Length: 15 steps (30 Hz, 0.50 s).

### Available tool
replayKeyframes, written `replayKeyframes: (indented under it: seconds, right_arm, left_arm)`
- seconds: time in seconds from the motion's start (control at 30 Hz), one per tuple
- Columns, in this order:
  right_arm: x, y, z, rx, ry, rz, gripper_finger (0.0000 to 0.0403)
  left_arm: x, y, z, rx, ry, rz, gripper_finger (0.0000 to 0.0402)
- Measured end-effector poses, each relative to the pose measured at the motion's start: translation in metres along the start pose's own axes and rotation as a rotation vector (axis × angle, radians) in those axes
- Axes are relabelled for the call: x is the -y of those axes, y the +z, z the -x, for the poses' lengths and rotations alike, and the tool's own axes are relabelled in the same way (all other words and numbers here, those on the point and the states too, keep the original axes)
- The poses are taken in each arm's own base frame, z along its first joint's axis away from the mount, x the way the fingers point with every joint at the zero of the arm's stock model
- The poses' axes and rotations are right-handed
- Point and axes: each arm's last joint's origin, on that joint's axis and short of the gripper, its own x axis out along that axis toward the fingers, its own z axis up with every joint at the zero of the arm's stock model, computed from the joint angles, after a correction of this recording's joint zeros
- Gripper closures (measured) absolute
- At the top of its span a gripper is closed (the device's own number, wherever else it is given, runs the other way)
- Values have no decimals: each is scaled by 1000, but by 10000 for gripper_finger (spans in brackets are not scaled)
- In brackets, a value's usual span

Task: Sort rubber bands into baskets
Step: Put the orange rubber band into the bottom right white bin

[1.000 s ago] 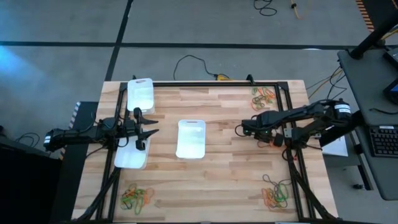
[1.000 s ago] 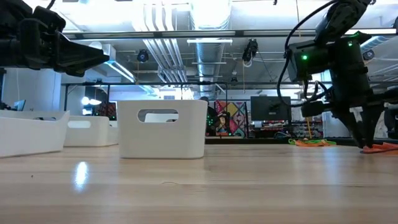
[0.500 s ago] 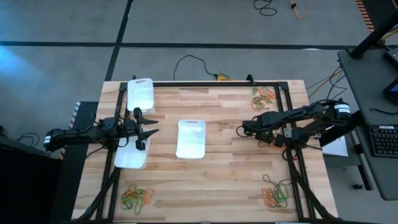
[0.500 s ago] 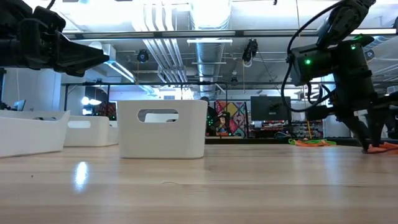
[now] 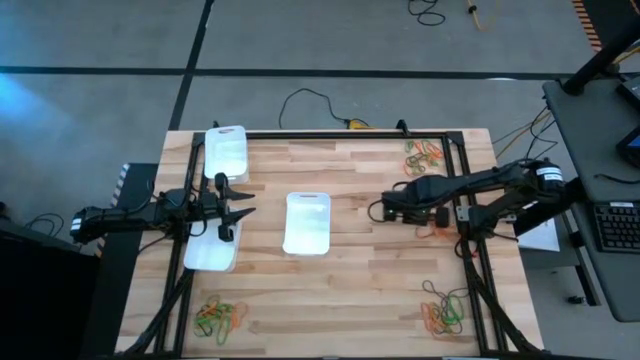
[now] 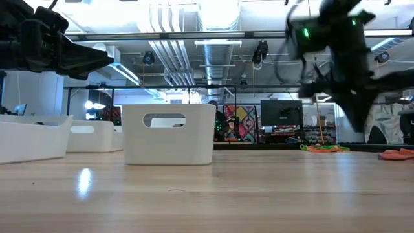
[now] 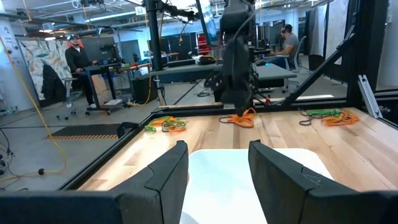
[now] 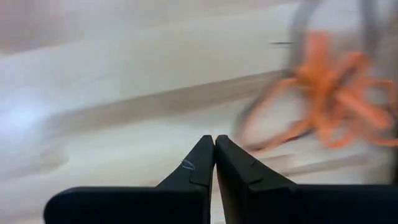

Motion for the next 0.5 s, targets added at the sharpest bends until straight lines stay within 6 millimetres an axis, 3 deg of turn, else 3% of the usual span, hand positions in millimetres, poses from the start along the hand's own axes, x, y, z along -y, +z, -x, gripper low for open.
replayKeyframes:
  seconds: [0.13, 0.2, 0.33, 0.5]
  right_arm:
    - [-29, -25, 23, 6, 135, 135, 394]
    - [-36, -37, 29, 10, 94, 182, 394]
    - [-24, -40, 16, 3, -255, 153, 390]
    - [-10, -35, -18, -113, -285, 161, 353]
  left_arm:
    - [0, 0, 0, 0, 0, 0, 248]
    - [0, 0, 0, 0, 0, 0, 248]
    - [0, 0, 0, 0, 0, 0, 248]
    - [0, 0, 0, 0, 0, 0, 248]
